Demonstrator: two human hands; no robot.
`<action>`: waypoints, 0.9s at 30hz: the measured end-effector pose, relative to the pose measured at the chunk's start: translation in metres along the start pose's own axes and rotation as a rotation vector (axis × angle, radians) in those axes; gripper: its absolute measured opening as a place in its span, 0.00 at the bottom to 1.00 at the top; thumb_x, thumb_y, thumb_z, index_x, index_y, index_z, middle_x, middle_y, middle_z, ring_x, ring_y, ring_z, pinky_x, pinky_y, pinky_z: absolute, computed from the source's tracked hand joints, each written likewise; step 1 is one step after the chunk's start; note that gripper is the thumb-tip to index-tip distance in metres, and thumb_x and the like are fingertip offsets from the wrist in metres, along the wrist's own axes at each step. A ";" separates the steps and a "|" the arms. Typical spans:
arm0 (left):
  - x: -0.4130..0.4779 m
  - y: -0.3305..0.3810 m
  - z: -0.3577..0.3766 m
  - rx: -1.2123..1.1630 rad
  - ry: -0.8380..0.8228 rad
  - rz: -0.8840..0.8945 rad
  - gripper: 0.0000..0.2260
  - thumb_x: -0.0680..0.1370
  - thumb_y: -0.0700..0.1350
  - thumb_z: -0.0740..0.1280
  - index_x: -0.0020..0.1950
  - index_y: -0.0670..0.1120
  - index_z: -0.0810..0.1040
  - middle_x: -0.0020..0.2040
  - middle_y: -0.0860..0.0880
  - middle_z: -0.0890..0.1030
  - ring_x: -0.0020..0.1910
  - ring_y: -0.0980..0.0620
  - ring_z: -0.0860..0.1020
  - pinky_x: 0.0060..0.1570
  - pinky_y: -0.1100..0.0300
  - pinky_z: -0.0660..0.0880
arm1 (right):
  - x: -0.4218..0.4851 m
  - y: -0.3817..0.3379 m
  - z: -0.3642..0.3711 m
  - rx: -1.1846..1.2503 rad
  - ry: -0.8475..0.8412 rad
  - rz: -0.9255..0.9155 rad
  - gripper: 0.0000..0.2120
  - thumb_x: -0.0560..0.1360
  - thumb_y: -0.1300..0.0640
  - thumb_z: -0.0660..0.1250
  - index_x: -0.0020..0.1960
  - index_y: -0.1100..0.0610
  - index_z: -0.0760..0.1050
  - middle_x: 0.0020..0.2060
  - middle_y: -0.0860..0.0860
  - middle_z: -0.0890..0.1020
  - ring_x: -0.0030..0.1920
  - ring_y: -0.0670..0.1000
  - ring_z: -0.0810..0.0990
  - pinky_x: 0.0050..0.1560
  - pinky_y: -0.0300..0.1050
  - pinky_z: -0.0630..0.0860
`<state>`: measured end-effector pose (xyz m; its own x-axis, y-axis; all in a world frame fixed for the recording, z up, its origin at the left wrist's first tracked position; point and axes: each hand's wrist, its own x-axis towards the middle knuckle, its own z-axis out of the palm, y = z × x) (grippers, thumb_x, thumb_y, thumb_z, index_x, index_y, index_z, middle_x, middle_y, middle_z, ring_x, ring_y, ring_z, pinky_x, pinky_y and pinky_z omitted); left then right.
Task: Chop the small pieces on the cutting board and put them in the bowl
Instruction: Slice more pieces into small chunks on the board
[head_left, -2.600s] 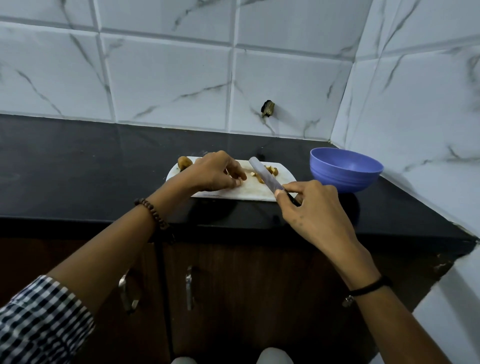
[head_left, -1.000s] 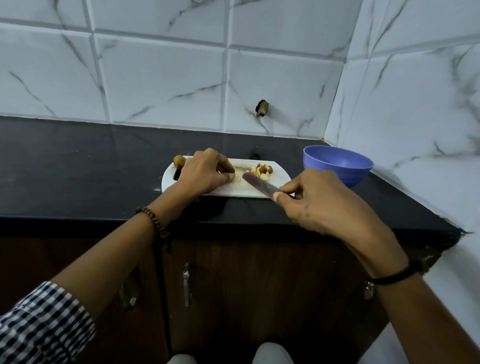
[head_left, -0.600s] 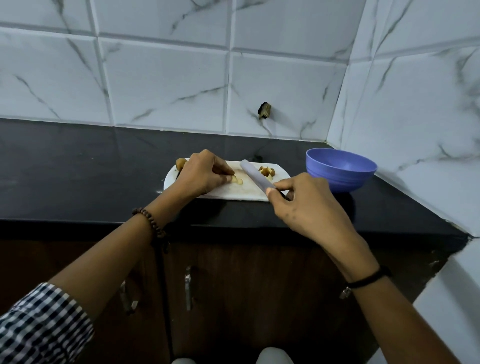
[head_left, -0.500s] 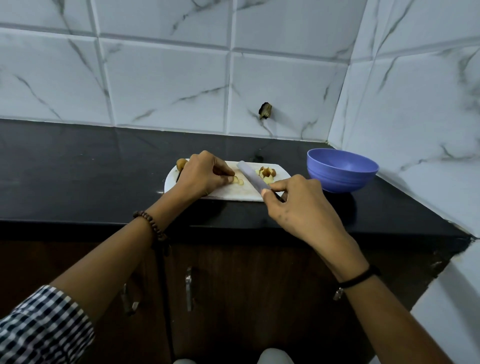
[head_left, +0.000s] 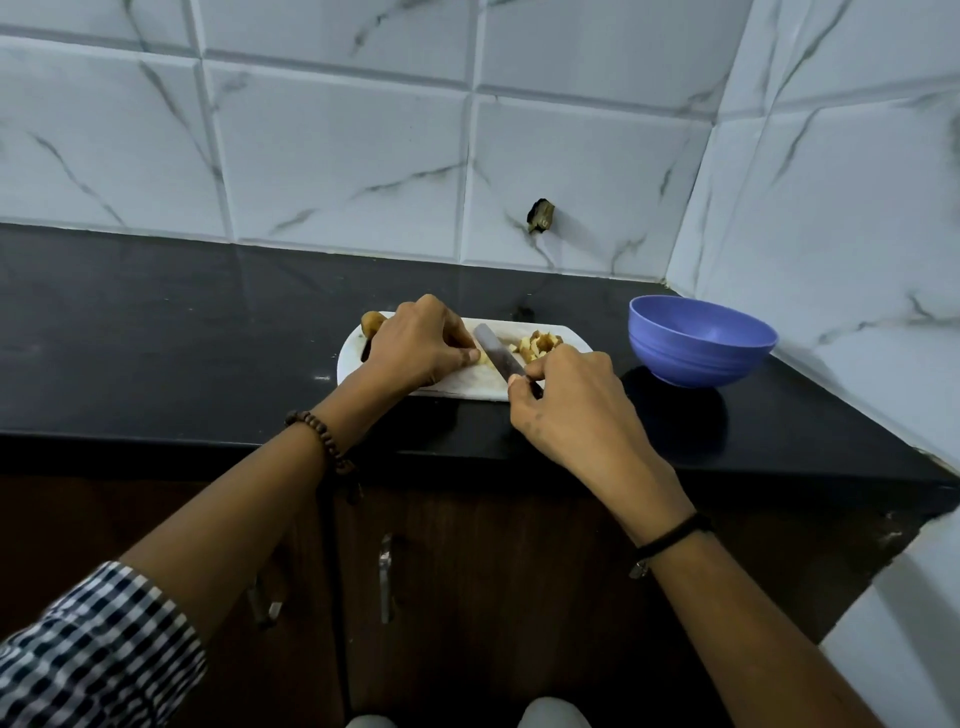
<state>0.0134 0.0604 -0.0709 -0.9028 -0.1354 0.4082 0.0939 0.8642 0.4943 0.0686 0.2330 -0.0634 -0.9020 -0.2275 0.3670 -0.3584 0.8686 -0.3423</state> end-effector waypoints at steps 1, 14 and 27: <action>0.000 0.000 0.000 0.002 0.002 -0.001 0.05 0.74 0.47 0.73 0.48 0.50 0.86 0.45 0.54 0.84 0.46 0.57 0.77 0.35 0.70 0.56 | 0.000 -0.001 -0.001 -0.001 0.002 0.000 0.14 0.80 0.49 0.62 0.56 0.56 0.80 0.39 0.50 0.70 0.38 0.50 0.73 0.34 0.42 0.68; 0.003 0.011 0.001 0.100 0.028 -0.031 0.07 0.75 0.50 0.71 0.49 0.51 0.86 0.45 0.53 0.84 0.50 0.51 0.79 0.34 0.60 0.57 | 0.000 -0.014 -0.001 -0.087 -0.089 -0.018 0.06 0.81 0.54 0.61 0.48 0.55 0.68 0.39 0.49 0.66 0.41 0.50 0.71 0.38 0.45 0.67; 0.002 0.004 0.008 0.105 0.044 -0.046 0.05 0.76 0.48 0.69 0.49 0.50 0.83 0.50 0.52 0.83 0.56 0.49 0.78 0.50 0.54 0.60 | -0.014 0.018 -0.059 -0.026 -0.251 -0.022 0.10 0.78 0.50 0.65 0.51 0.52 0.83 0.34 0.50 0.81 0.28 0.48 0.78 0.30 0.43 0.77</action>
<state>0.0086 0.0674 -0.0746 -0.8855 -0.1955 0.4216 0.0061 0.9023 0.4311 0.0894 0.2778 -0.0236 -0.9269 -0.3455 0.1466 -0.3748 0.8727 -0.3130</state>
